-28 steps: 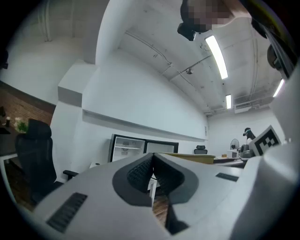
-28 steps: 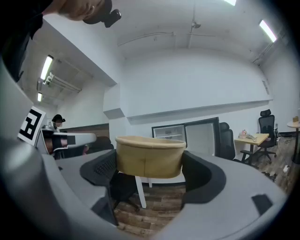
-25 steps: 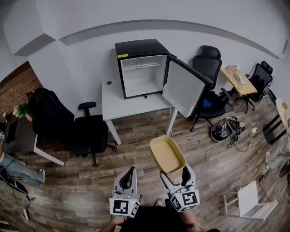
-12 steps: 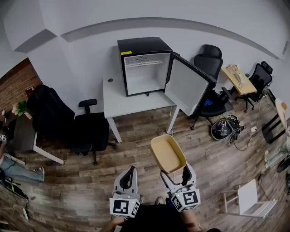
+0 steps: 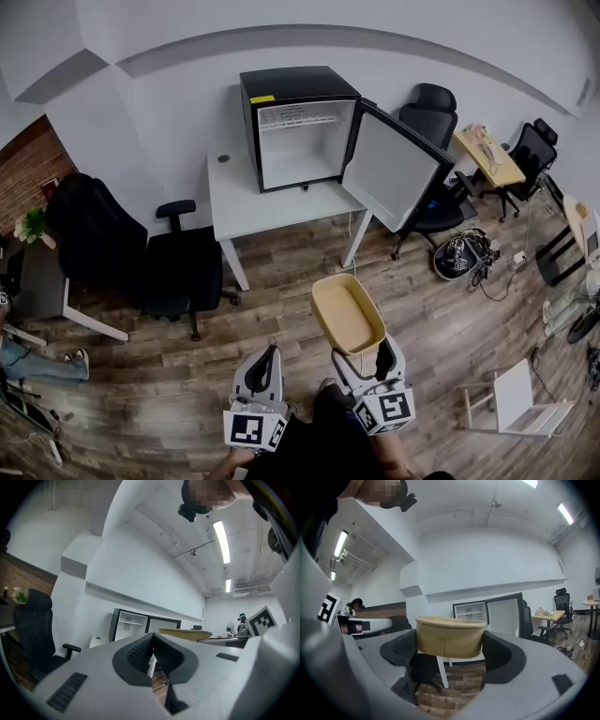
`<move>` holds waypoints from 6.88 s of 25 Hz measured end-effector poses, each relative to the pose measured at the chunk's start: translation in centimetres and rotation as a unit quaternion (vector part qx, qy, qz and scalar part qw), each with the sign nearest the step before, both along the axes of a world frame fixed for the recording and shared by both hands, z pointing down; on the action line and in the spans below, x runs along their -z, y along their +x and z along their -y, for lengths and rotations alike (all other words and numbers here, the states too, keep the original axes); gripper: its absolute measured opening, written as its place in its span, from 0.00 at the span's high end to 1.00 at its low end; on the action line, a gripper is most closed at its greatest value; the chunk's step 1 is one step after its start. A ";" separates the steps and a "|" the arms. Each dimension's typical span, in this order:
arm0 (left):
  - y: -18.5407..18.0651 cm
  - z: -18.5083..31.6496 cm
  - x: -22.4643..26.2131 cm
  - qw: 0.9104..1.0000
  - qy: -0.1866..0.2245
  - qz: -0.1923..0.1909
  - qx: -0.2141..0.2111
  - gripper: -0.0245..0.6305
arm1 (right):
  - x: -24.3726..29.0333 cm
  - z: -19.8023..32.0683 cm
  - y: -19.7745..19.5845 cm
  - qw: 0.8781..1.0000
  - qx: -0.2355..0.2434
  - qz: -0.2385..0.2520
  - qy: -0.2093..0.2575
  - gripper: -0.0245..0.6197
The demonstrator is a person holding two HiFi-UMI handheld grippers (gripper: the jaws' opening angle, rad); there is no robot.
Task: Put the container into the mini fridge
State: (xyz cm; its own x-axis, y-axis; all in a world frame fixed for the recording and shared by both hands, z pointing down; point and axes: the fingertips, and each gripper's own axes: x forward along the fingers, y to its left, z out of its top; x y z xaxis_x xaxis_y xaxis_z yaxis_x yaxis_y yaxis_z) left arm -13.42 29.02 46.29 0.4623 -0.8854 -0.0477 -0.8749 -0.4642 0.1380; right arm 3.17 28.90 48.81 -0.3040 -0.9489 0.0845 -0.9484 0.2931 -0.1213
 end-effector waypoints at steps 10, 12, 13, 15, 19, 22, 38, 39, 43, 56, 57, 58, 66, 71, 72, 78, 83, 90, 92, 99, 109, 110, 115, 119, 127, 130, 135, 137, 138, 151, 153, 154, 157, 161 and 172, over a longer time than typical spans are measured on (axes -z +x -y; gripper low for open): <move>0.2 8.9 -1.3 1.000 -0.005 0.014 0.015 0.95 | -1.5 9.8 0.9 1.000 0.008 0.005 -0.004 0.25; 0.9 11.9 -1.2 1.000 -0.003 0.018 0.021 0.95 | -1.5 13.1 1.5 1.000 0.015 0.008 -0.002 0.25; 1.3 13.5 -1.1 0.999 -0.003 0.020 0.025 0.95 | -1.5 14.9 1.9 1.000 0.019 0.009 -0.001 0.25; 2.2 17.0 -0.7 0.999 -0.003 0.021 0.033 0.95 | -1.4 18.5 2.7 1.000 0.027 0.010 -0.002 0.25; 4.6 23.3 0.5 0.999 -0.005 0.017 0.041 0.95 | -0.9 25.4 4.6 0.999 0.047 0.008 -0.002 0.25; 6.4 27.1 1.4 0.999 0.000 0.017 0.048 0.95 | 0.0 29.8 6.0 0.998 0.063 0.004 0.004 0.25; 9.1 42.7 2.4 0.998 0.004 0.018 0.066 0.95 | 1.2 46.2 8.3 0.997 0.072 -0.003 0.013 0.25; 9.1 43.8 2.4 0.998 0.006 0.017 0.064 0.95 | 1.2 47.3 8.2 0.997 0.070 -0.005 0.014 0.25; 8.7 48.2 2.4 0.999 0.010 0.013 0.052 0.95 | 1.3 51.4 7.7 0.998 0.059 -0.017 0.017 0.25; 5.2 60.1 3.6 0.999 0.019 0.004 0.039 0.95 | 2.3 66.0 4.1 0.998 0.032 -0.043 0.037 0.25; 5.0 60.7 3.5 0.999 0.018 0.003 0.038 0.95 | 2.2 67.0 3.9 0.998 0.031 -0.045 0.038 0.25; 4.8 61.3 3.5 0.999 0.017 0.002 0.037 0.95 | 2.1 68.0 3.7 0.998 0.029 -0.047 0.038 0.25; 3.9 64.4 3.1 0.999 0.014 0.003 0.028 0.95 | 0.9 74.0 2.6 0.998 0.010 -0.055 0.033 0.25; 3.3 65.6 2.9 1.000 0.010 0.003 0.027 0.95 | 0.1 76.9 2.0 0.998 0.002 -0.063 0.025 0.25; 3.2 65.9 2.8 1.000 0.009 0.003 0.027 0.95 | -0.1 77.4 1.9 0.998 0.001 -0.064 0.023 0.25; 2.5 66.8 2.6 1.000 0.007 0.000 0.029 0.95 | -1.1 79.8 1.3 0.997 -0.006 -0.073 0.012 0.25; 2.3 67.4 2.6 1.000 0.006 0.003 0.029 0.95 | -1.8 81.5 0.8 0.997 -0.007 -0.081 0.004 0.25; 1.8 68.0 2.6 0.999 0.002 0.003 0.034 0.95 | -2.6 83.1 0.3 0.996 -0.006 -0.083 -0.008 0.25; 1.7 68.1 2.4 0.999 0.001 0.003 0.035 0.95 | -2.8 83.4 0.3 0.997 -0.005 -0.082 -0.010 0.25; 1.7 67.9 2.3 0.999 -0.003 0.001 0.038 0.95 | -3.1 83.7 0.3 0.998 0.006 -0.066 -0.013 0.25; 2.1 65.4 2.8 0.999 0.003 0.006 0.046 0.95 | -3.1 81.1 0.8 0.998 0.024 -0.058 -0.022 0.25; 2.3 64.9 2.8 0.999 0.004 0.007 0.047 0.95 | -3.0 80.3 1.0 0.998 0.025 -0.050 -0.019 0.25; 3.7 61.5 3.0 0.998 0.007 0.010 0.054 0.95 | -3.3 74.3 2.2 0.999 0.043 -0.012 -0.027 0.34; 4.8 57.6 2.9 0.997 0.005 0.012 0.071 0.95 | -4.2 67.8 4.1 0.999 0.036 -0.007 -0.036 0.82; 7.4 48.2 2.4 0.995 -0.011 0.020 0.094 0.95 | -4.4 57.3 6.7 0.996 0.065 0.005 -0.056 0.92; 7.7 45.5 2.5 0.995 -0.014 0.021 0.099 0.95 | -3.4 54.2 7.1 0.996 0.071 0.012 -0.051 0.92; 7.2 42.6 3.0 0.995 -0.005 0.021 0.103 0.95 | -1.5 50.0 6.9 0.996 0.076 0.017 -0.034 0.92; 6.7 41.8 3.1 0.994 -0.004 0.019 0.105 0.95 | -1.0 48.6 6.5 0.997 0.077 0.014 -0.029 0.92; 6.4 41.4 3.1 0.994 -0.003 0.017 0.106 0.95 | -0.8 48.0 6.2 0.997 0.078 0.013 -0.027 0.92; 3.7 38.5 2.3 0.998 0.003 0.013 0.065 0.95 | 1.0 40.8 2.3 0.997 0.069 0.009 -0.015 0.92; 3.5 38.4 2.2 0.998 0.002 0.011 0.060 0.95 | 1.1 40.4 1.9 0.998 0.067 0.008 -0.016 0.92; 3.4 38.3 2.3 0.998 0.003 0.010 0.059 0.95 | 1.1 40.3 1.7 0.998 0.066 0.007 -0.017 0.92; 3.2 38.3 2.2 0.998 0.004 0.007 0.055 0.95 | 1.1 40.0 1.3 0.998 0.065 0.002 -0.017 0.92; 3.1 38.4 2.3 0.999 0.008 0.006 0.049 0.95 | 1.3 40.0 0.7 0.997 0.069 0.000 -0.018 0.92; 2.3 38.6 2.5 0.999 0.010 0.008 0.053 0.95 | 1.8 40.3 0.1 0.997 0.074 0.004 -0.014 0.92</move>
